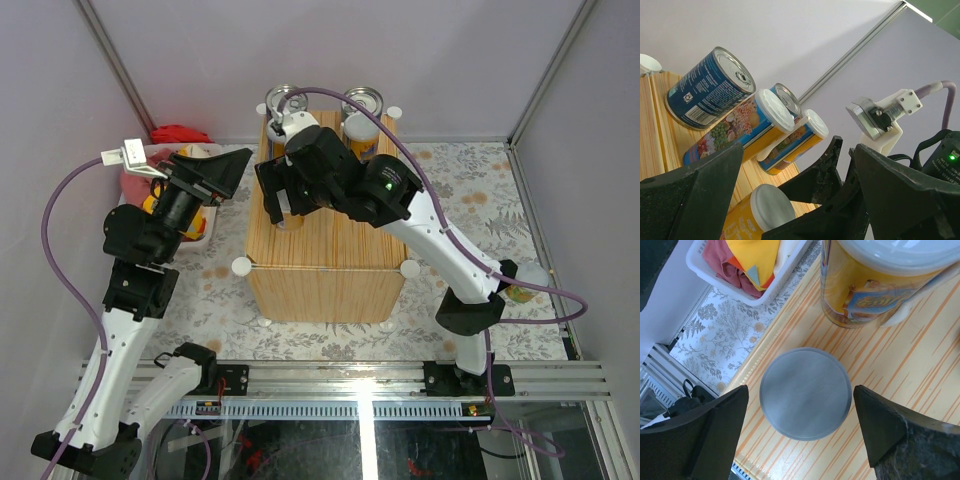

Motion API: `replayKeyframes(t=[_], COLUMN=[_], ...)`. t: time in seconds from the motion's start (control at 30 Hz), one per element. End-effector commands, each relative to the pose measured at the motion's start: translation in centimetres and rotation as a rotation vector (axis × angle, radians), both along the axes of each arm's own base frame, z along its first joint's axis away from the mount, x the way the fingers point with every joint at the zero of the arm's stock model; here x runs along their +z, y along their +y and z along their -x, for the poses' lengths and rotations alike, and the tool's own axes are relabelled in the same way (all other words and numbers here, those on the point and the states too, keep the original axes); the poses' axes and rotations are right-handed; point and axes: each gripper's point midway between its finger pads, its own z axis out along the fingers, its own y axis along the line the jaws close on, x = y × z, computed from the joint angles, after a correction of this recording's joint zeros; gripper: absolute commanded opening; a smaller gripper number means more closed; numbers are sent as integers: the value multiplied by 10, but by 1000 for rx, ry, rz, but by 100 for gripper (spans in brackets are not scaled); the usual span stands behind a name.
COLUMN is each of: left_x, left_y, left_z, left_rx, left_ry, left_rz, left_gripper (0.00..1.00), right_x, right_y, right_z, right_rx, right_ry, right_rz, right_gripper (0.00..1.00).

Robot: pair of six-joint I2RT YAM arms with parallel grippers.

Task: Place and organize the canned foods onto the counter

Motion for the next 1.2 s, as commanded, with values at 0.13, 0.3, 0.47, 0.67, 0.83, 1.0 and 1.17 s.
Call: replayKeyframes(t=[0.13,0.3,0.47,0.67,0.83,1.0,1.17], left_x=[8,10,13,17,18,19,17], left_y=[1,2,3,4,3,2,-2], left_z=[5,7,8,7,7,5,3], left_rx=[1,4,6,14,11,5,-13], left_ry=[-27,-31,-36,-41,-42,-41,-39], left_rz=[6,6,7,3,1,3,14], left_gripper=[93,93,93,93,93,93,93], right_x=[37,53,75,102,107,106,91], right_y=[0,-4,-12,-44,-102,-180,-253], right_z=[4,7,16,20,12,13,24], right_rx=[24,26,28,-51,-247,-499,-738], right_ry=[-65,-88,-123,-195,-265,-309,-316], right_rz=[-98,-139,-191,-236,-216,-183,-158], right_gripper=[100,100,100,100,100,100,100])
